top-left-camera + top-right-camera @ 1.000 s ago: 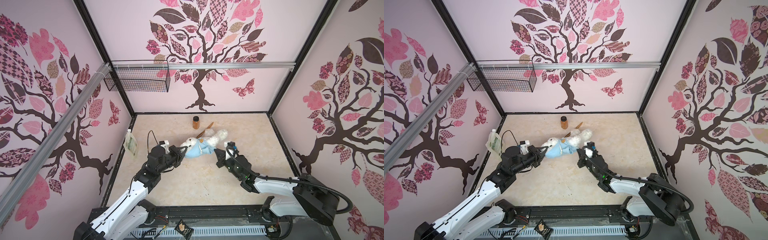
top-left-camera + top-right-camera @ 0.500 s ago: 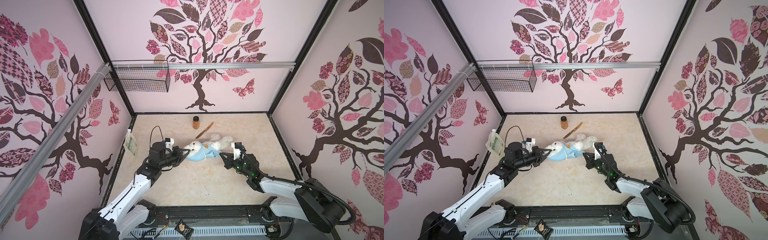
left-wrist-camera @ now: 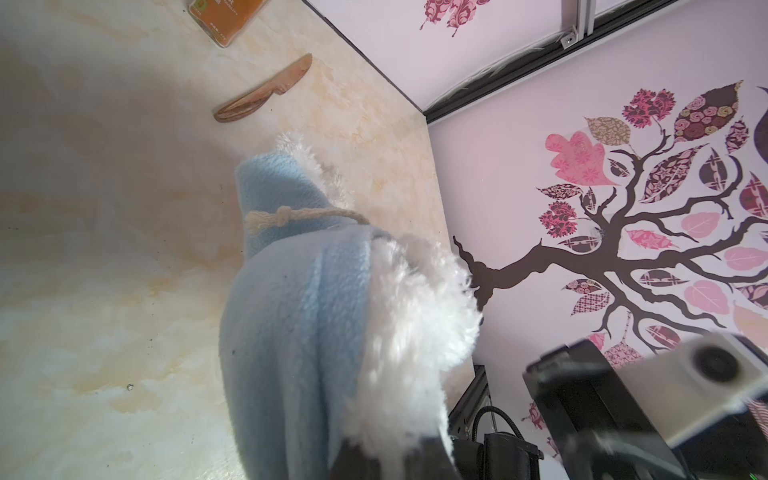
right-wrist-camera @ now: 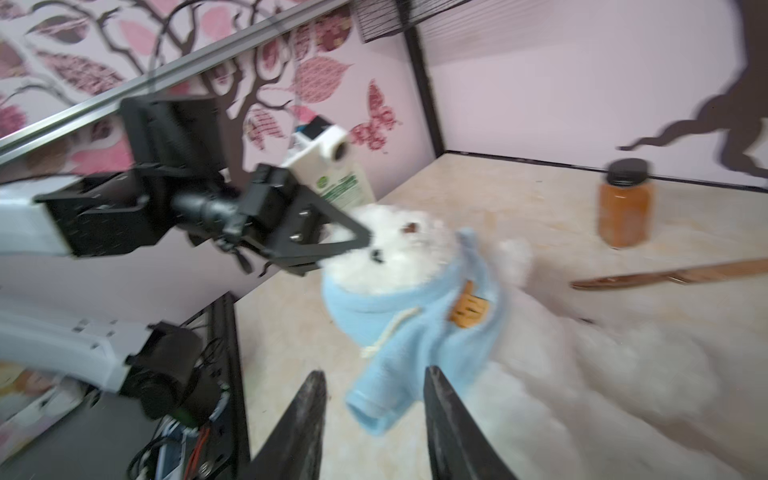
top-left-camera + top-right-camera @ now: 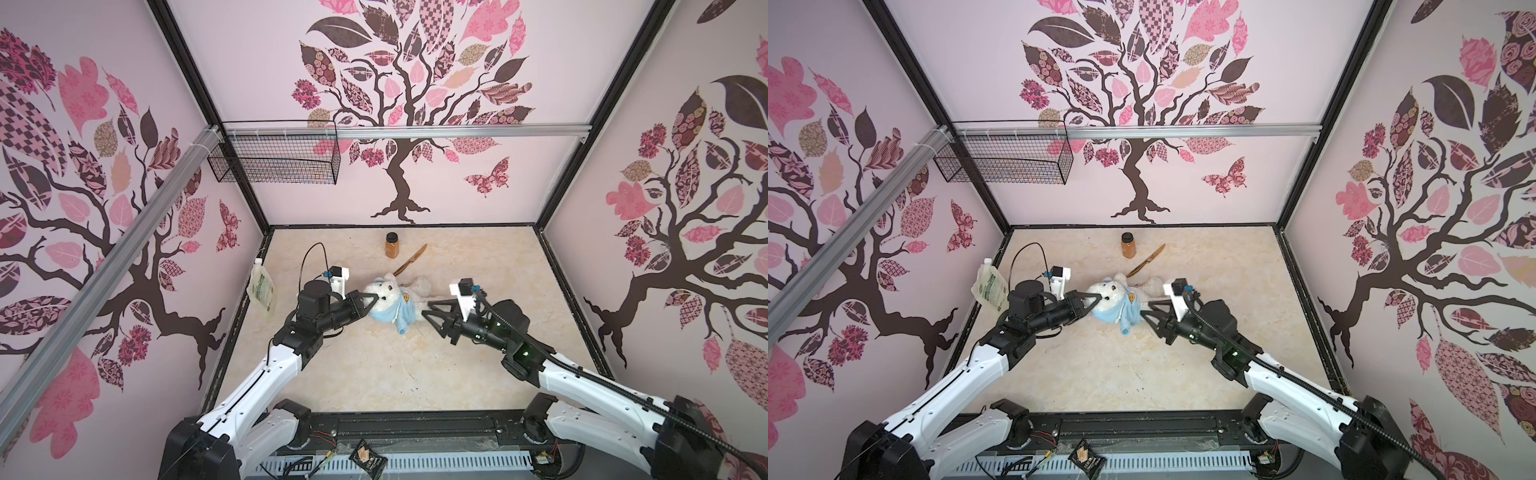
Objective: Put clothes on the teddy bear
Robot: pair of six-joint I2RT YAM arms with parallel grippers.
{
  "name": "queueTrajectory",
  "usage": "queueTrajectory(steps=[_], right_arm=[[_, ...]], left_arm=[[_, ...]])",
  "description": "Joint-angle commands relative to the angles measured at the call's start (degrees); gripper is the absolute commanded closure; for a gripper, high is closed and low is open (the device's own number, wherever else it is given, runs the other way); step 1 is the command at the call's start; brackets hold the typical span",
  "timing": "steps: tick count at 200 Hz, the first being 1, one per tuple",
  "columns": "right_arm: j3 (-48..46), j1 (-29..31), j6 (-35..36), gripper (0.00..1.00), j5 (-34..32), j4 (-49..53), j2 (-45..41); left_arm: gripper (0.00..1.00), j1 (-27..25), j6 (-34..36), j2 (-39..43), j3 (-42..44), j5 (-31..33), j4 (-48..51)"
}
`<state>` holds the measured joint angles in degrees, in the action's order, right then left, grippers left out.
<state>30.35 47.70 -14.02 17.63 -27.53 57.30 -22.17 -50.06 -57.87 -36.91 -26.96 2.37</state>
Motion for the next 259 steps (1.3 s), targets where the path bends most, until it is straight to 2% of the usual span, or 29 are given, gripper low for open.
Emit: queueTrajectory(steps=[1, 11, 22, 58, 84, 96, 137, 155, 176, 190, 215, 229, 246, 259], right_arm=[[4.45, 10.71, 9.70, 0.54, -10.70, 3.59, 5.97], [6.99, 14.91, 13.47, 0.52, -15.19, 3.51, 9.96], [9.34, 16.95, 15.73, 0.52, -18.94, 3.49, 13.95], [9.74, 17.16, 19.32, 0.49, -33.81, -3.13, 21.04], [9.63, 17.16, 22.60, 0.53, -39.57, -5.36, 24.61], [9.14, 17.16, 23.26, 0.59, -41.02, -6.17, 26.31], [3.31, 17.07, 22.05, 0.91, -45.41, -12.01, 30.82], [0.34, 17.07, 21.59, 1.00, -46.62, -15.81, 32.10], [-2.15, 17.07, 21.23, 1.00, -47.44, -18.85, 32.50], [-3.57, 17.08, 21.38, 1.00, -44.83, -19.96, 30.82], [-6.61, 17.07, 21.56, 0.81, -32.35, -21.91, 23.16], [-7.03, 17.07, 20.34, 0.73, -27.93, -22.30, 19.18], [-5.58, 17.07, 18.75, 0.63, -28.11, -21.79, 17.54], [-3.57, 17.08, 17.86, 0.55, -32.01, -20.77, 18.07]], left_arm=[[1.00, -1.03, -3.00, -0.38, -4.87, 2.88, 1.56], [1.00, -1.91, -4.53, -0.44, -5.09, 3.99, 2.08], [1.00, -3.12, -5.85, -0.29, -5.23, 5.41, 2.47], [1.00, -5.74, -9.83, 0.32, -5.38, 7.25, 3.08], [1.00, -6.40, -12.05, 0.82, -4.96, 7.14, 2.81], [1.00, -6.44, -12.89, 0.95, -4.91, 6.93, 2.63], [1.00, -6.42, -17.24, 1.99, -4.89, 7.10, 1.69], [1.00, -6.46, -19.27, 2.12, -4.74, 6.74, 0.18], [1.00, -6.44, -20.21, 1.88, -5.16, 6.13, -0.28], [1.00, -6.46, -20.01, 1.97, -5.37, 6.42, 0.42], [1.00, -6.41, -19.54, 1.83, -4.81, 7.34, 0.79], [1.00, -6.39, -19.55, 1.47, -4.50, 7.41, 0.52], [1.00, -6.45, -19.55, 1.05, -4.43, 6.98, 0.11], [1.00, -6.41, -19.46, 0.69, -4.43, 6.57, -0.23]])
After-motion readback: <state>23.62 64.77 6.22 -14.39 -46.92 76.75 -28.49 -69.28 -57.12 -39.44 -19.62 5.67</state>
